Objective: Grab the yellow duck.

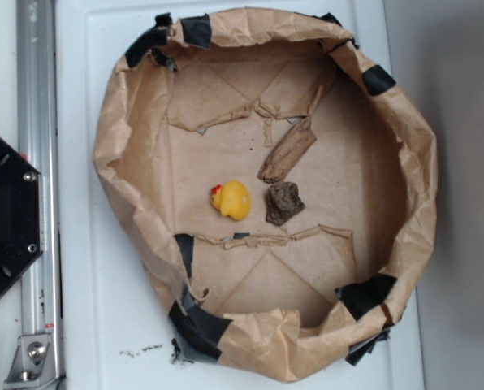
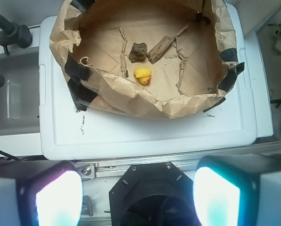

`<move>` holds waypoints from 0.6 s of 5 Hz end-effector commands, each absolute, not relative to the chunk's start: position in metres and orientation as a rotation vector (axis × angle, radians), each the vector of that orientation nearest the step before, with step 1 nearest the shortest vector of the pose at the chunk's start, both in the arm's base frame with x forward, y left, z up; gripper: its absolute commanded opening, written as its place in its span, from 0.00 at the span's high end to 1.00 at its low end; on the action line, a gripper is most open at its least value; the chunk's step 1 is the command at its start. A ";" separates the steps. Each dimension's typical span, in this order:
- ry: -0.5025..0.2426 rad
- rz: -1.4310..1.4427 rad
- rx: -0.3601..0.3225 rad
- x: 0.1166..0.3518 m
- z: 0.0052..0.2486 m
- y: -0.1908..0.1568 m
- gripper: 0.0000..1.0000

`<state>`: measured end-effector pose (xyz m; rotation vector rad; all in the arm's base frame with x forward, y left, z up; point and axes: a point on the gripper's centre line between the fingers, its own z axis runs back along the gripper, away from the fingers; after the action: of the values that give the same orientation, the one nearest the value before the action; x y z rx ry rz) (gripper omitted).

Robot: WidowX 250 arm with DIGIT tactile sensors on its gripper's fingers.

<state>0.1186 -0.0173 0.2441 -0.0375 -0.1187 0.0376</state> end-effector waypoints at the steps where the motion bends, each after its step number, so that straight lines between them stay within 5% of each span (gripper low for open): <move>1: -0.119 0.038 -0.038 0.119 0.244 -0.017 0.00; 3: -0.181 0.533 -0.069 0.197 0.192 0.014 0.00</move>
<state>0.1978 0.0059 0.1852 -0.0638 -0.1532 0.5107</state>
